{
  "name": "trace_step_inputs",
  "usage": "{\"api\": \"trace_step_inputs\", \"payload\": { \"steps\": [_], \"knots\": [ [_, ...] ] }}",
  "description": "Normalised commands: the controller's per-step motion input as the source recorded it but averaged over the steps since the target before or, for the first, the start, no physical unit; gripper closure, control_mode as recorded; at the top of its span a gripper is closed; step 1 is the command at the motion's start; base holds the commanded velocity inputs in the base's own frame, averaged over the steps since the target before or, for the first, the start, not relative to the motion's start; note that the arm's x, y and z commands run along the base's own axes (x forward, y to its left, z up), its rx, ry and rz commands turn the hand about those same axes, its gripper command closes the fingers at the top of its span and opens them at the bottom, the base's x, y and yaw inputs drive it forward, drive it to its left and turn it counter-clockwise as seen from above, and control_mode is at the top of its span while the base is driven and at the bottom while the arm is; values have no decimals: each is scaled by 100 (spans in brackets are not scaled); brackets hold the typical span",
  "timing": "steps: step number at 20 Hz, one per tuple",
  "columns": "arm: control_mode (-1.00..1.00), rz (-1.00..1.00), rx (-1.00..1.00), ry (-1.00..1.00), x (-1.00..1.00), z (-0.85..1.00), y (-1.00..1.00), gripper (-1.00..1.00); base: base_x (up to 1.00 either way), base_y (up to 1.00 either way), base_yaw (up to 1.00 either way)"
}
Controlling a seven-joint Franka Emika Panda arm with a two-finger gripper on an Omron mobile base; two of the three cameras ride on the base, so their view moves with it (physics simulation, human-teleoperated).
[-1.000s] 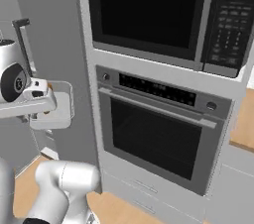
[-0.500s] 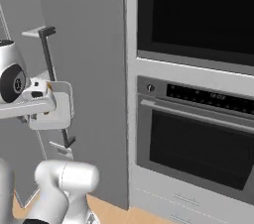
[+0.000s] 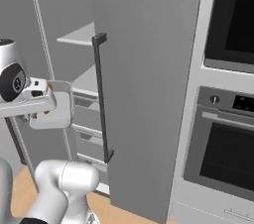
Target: Take the meat container that has the chicken drumstick and place it on the second highest rack of the freezer. Then take the vegetable container that has the lemon and onion and place it on the highest rack of the freezer.
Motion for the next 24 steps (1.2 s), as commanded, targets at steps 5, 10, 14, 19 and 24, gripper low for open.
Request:
{"api": "trace_step_inputs", "payload": {
  "steps": [5,10,14,19,24],
  "knots": [
    [100,0,0,0,0,0,0,100,42,15,18],
    [100,0,0,0,0,0,0,100,48,0,16],
    [100,0,0,0,0,0,0,100,30,3,8],
    [-100,-4,0,2,75,-22,15,100,11,1,0],
    [-100,-17,0,1,100,-41,49,100,0,0,0]
  ]
}}
